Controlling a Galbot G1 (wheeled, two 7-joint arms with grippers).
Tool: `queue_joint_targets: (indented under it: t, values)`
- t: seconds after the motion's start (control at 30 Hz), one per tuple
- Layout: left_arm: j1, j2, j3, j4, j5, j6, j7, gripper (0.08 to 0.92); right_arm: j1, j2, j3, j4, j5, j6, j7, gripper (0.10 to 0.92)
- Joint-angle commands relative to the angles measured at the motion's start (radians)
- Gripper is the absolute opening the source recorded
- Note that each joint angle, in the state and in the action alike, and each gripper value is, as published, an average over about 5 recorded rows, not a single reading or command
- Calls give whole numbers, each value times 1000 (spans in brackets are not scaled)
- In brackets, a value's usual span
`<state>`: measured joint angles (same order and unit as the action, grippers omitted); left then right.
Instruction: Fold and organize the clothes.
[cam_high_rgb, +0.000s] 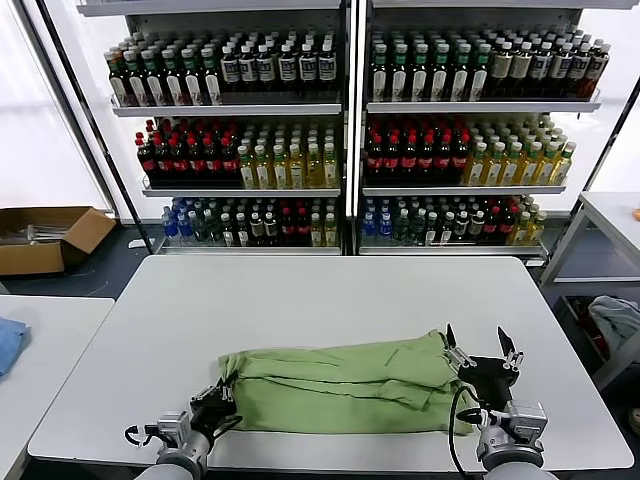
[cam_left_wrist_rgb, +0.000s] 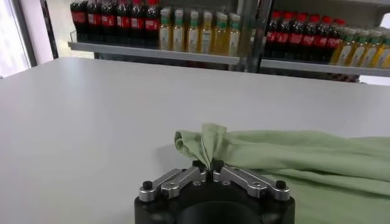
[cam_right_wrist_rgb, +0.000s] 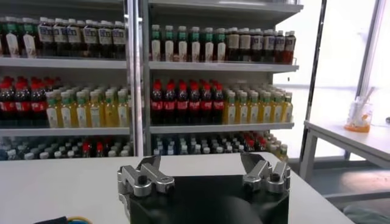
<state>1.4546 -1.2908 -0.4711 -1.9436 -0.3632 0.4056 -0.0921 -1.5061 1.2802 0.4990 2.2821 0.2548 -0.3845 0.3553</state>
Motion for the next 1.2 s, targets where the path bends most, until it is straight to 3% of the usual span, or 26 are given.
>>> queue_joint_targets:
  t: [0.03,0.13,0.3,0.43,0.5,0.6,0.83,1.0,1.2]
  values:
    - [-55,135,-189,4,1,-37,34,105,20,-1,6,1,3,-11,9,823]
    - [-88,271,-329,61,-52,-39,48,105,28,-4,8,4,4,-18,13,823]
    - [-152,521,-529,260,-113,-56,83,105,31,-4,4,1,4,-19,14,823]
    - [-163,627,-594,292,-157,-50,95,105,37,2,-2,-4,3,-20,16,823]
    - [-142,616,-587,228,-165,-40,94,105,40,7,-4,-5,2,-22,18,823]
    - [-104,545,-521,88,-161,-19,88,105,39,12,-3,-2,0,-24,19,823]
    - [-67,361,-218,-160,-109,38,58,105,7,17,22,23,-8,-27,17,823]
    - [-96,266,-8,-195,-47,66,43,105,-24,32,33,41,-23,-24,15,823]
    - [-145,206,128,-170,4,82,35,105,-61,63,37,61,-46,-18,12,823]
